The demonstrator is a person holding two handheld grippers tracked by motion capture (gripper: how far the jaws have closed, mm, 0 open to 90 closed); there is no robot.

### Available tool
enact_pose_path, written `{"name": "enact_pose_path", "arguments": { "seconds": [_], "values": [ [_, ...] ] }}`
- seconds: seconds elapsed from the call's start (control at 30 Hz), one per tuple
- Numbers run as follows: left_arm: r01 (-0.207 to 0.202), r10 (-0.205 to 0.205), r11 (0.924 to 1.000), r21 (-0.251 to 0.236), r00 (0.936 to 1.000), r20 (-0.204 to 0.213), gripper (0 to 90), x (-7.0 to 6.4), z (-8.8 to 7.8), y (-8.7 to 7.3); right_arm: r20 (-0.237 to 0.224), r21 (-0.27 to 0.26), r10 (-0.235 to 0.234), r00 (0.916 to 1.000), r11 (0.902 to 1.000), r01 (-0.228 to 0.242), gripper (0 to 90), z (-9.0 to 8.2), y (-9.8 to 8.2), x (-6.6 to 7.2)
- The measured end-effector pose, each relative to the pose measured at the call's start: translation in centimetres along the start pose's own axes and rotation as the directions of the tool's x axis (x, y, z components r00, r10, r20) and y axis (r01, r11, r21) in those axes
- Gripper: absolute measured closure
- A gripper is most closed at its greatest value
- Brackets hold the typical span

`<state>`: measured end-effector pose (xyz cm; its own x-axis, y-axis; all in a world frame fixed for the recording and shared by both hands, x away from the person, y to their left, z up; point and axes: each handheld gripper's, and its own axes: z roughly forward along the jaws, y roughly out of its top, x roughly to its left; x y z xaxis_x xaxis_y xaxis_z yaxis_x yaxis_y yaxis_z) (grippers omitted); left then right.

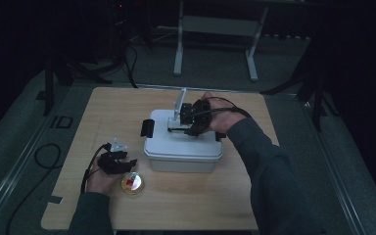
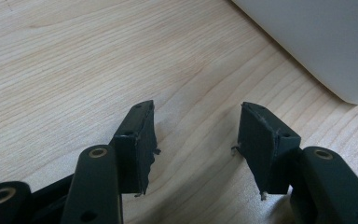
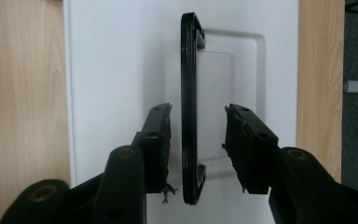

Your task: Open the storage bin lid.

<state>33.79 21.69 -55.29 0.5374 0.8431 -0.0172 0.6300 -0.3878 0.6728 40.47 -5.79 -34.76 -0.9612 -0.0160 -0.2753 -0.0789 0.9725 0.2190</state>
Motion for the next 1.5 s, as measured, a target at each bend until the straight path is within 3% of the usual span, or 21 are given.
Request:
{"name": "enact_pose_path", "arguments": {
  "seconds": [0.67, 1.0, 1.5],
  "values": [
    [0.001, -0.001, 1.0, -0.004, 1.0, 0.004, 46.6, 0.1, 0.0, 0.0, -0.002, 0.121, -0.048, 0.9989, 0.9915, 0.048, 83.5, 2.1, 1.7, -0.4],
    [0.0, 0.0, 1.0, -0.005, 1.0, 0.004, 46.7, 0.1, 0.0, 0.0, 0.005, 0.115, -0.079, 0.9968, 0.9903, 0.078, 84.0, 1.9, 1.6, -0.3],
    [-0.001, 0.001, 1.0, -0.005, 1.0, 0.003, 46.7, 0.1, 0.0, 0.0, 0.0, 0.113, -0.076, 0.9971, 0.9907, 0.076, 84.2, 1.8, 1.4, -0.3]
  ]
}}
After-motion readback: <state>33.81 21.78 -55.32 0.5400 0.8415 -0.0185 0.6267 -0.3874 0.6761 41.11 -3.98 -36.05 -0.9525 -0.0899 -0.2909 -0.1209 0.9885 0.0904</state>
